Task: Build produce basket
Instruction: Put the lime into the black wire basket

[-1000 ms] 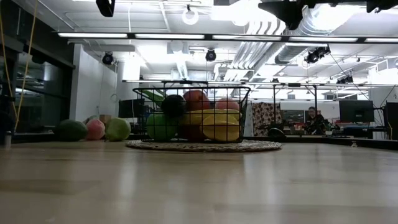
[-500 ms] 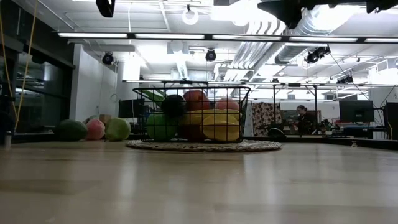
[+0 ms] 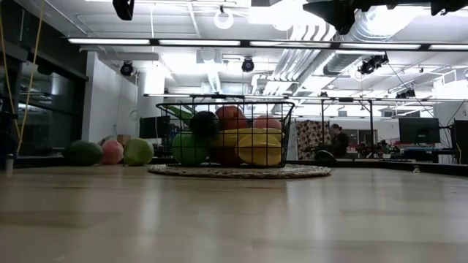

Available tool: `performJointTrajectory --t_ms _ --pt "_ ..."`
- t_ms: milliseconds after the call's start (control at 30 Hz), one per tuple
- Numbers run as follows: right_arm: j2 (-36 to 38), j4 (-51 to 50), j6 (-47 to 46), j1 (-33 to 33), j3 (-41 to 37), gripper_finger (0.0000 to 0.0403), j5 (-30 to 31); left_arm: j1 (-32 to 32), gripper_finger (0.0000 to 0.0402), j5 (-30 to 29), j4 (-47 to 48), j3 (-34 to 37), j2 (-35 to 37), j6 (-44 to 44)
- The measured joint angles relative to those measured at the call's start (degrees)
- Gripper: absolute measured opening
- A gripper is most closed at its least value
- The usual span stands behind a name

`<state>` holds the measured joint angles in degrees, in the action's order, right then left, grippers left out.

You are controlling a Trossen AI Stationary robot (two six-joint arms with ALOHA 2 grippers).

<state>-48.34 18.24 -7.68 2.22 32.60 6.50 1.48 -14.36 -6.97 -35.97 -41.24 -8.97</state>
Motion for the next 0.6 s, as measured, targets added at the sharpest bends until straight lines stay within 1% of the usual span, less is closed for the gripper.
performJointTrajectory --t_ms 67,133,200,267,367,467,567,600 --pt "0.00 0.00 0.30 0.20 0.00 0.0362 -0.25 -0.02 0.0066 0.03 0.03 0.00 -0.01 0.12" --pt "0.00 0.00 0.46 0.19 0.00 0.0351 -0.65 -0.02 0.0077 0.07 0.06 0.00 0.00 0.09" --pt "0.00 -0.02 0.59 0.19 0.00 0.0328 -1.03 -0.02 0.0086 0.12 0.08 0.00 -0.01 0.15" --pt "0.00 -0.23 0.03 0.19 0.00 0.0296 -1.05 -0.02 0.0092 0.21 0.08 0.00 -0.01 0.12" --pt "0.00 -1.04 -0.46 0.19 0.00 0.0228 -1.07 -0.02 0.0098 0.21 0.10 0.00 -0.01 0.13" --pt "0.00 -2.61 1.08 0.19 0.00 0.0142 -1.09 -0.02 0.0099 0.22 0.30 0.00 -0.01 0.11" --pt "-0.04 -3.15 1.70 0.19 0.00 0.0046 -1.16 -0.01 0.0100 0.19 0.35 0.00 -0.01 0.15" --pt "-0.04 -3.20 1.88 0.19 0.00 0.0023 -1.55 -0.02 0.0100 -0.05 0.35 0.00 -0.01 0.16"
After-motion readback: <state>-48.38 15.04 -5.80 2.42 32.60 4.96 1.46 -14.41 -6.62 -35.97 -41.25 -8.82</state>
